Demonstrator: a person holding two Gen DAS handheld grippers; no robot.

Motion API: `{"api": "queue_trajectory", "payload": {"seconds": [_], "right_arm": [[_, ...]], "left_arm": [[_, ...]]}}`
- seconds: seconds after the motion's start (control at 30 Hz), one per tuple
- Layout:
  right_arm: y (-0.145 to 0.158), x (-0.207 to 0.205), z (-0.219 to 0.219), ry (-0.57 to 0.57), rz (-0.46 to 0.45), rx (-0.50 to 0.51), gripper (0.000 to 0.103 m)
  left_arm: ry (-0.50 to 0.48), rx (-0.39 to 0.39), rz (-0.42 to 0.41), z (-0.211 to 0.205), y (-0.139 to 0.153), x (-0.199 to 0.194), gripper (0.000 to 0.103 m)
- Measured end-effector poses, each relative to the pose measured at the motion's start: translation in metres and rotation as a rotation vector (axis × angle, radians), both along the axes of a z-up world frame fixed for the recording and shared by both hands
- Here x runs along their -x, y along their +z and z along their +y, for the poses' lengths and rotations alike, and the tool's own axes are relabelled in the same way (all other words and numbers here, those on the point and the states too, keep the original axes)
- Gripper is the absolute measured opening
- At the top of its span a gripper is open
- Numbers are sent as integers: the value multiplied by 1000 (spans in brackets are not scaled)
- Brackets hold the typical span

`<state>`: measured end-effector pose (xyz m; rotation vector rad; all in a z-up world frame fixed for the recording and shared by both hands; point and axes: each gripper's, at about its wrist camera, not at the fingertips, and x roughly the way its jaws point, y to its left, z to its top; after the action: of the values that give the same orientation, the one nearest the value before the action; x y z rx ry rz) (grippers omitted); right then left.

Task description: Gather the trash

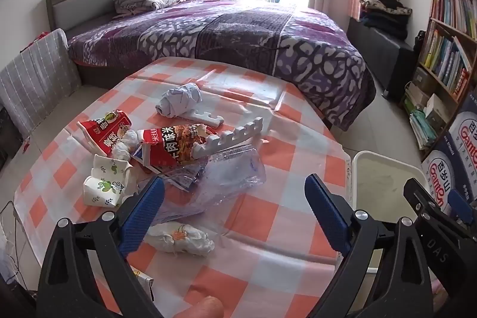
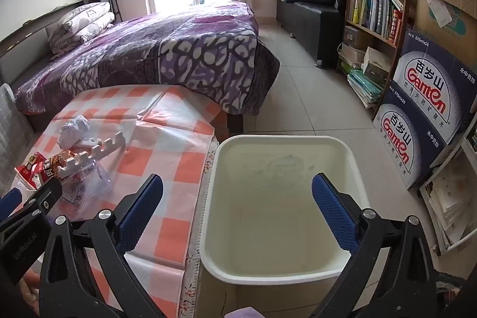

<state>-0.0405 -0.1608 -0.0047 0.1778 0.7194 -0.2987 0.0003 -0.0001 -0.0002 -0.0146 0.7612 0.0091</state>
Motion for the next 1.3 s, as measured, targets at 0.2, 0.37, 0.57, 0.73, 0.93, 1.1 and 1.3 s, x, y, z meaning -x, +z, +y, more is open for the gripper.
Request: {"api": "queue_trajectory", "payload": {"seconds": [0.2,0.37,0.57,0.73,0.93,1.1,1.3], "right_arm": [[-1,0,-1,0,0,0,96],[-2,1,0,0,0,3,96],[-2,0,-2,0,3,-6,96],[-3,0,-2,-2,3,-7,96],[-4,0,-3,-1,7,-9,96],[-3,-1,-2,-1,9,-12,96],[-6,-1,-3,-2,11,-12,96]], "left_arm": [[-2,3,0,1,0,0,92],[0,-2,-2,0,0,0,92],[-1,-3,0,0,0,0,92],[-6,13,11,1,-1,1,92],[-7,17,17,0,-5,-1,92],[-8,15,17,0,-5,-1,92],[-8,15,19,0,-5,-1,92]]}}
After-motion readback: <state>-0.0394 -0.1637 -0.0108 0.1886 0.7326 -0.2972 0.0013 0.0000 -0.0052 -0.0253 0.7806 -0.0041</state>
